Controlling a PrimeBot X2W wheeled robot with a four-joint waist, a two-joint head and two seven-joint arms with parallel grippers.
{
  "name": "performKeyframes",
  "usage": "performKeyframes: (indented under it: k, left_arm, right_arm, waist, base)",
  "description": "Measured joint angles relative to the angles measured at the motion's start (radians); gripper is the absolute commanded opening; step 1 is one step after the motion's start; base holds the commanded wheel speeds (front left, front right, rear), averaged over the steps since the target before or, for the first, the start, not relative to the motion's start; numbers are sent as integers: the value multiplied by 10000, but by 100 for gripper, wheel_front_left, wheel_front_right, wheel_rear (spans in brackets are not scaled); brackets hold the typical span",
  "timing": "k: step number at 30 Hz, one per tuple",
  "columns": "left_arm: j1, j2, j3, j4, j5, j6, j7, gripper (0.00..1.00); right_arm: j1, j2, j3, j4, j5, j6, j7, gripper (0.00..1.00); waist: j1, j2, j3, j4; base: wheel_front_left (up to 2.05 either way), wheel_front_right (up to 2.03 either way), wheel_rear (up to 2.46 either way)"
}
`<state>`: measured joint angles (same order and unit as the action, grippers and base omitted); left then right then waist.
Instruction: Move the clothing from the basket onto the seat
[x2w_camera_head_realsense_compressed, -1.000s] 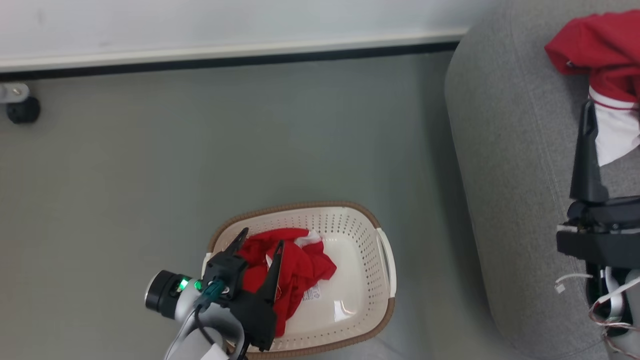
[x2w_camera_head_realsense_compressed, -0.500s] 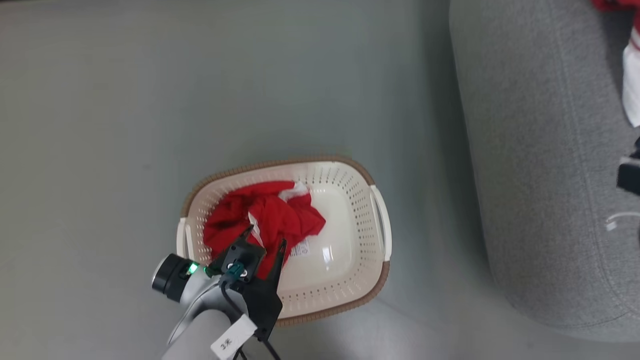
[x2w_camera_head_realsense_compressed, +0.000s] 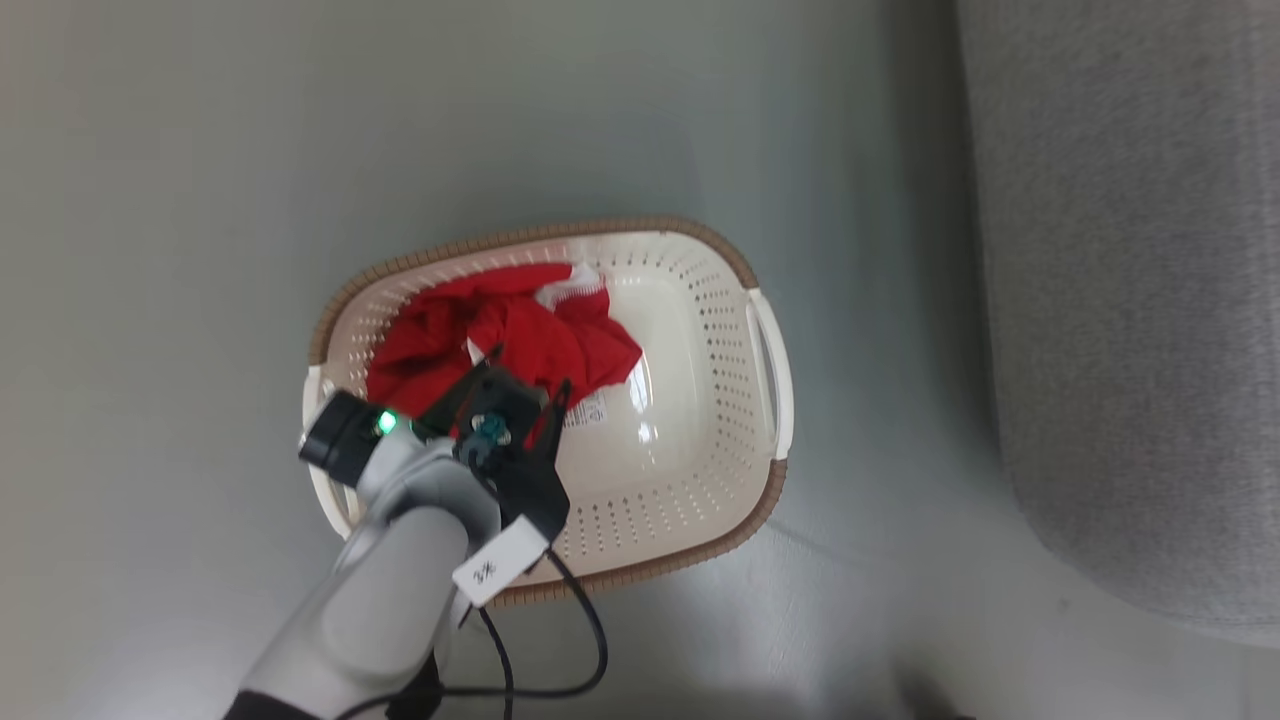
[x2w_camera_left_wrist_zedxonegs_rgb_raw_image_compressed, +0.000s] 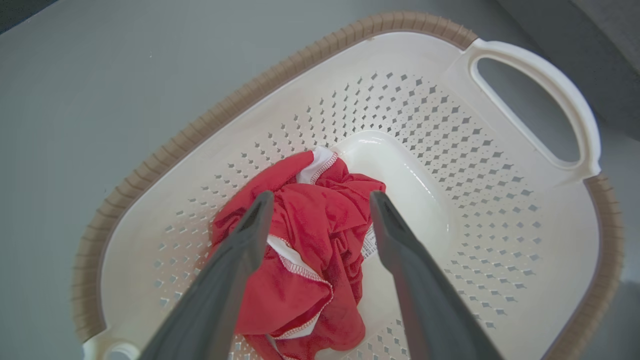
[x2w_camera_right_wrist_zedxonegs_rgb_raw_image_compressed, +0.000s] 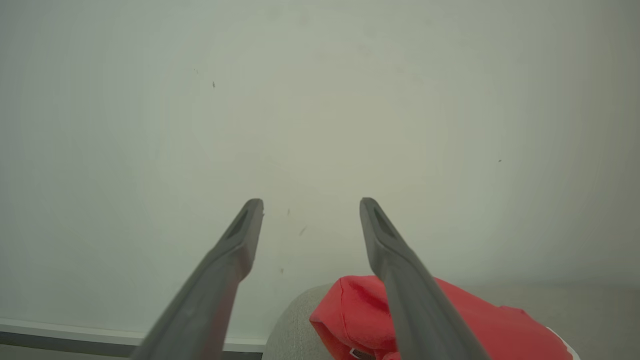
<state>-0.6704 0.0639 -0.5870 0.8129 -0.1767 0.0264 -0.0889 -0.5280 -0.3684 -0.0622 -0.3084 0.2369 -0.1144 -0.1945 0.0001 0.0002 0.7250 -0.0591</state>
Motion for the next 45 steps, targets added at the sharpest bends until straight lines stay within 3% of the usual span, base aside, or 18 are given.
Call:
performKeyframes:
  k: [12,20,31,45]
  left_arm:
    - [-1702,-48,-245,871,516,35,182,100]
    - [-2325,-117,-357,1492,637,115,180,100]
    - [-2987,-219,-445,2278,828,447,297,100]
    - [-3566,-219,-692,3175,1158,533,744,100]
  right_arm:
    - [-694,-165,-418,-1062,-132,-13,234,100]
    - [-1177,-209,-385,-1151,-364,-15,261,100]
    - [-1363,-151,-219,-1187,-376,-46,199,100]
    - [-1476,63,58,-1091,-384,-48,86,100]
  waist:
    - [1,-1,1717,185]
    - [0,0,2584,374]
    - [0,-2,3155,375]
    - [-2,-2,3415,65]
  base:
    - [0,0,0]
    - [0,0,0]
    - [0,0,0]
    - [0,0,0]
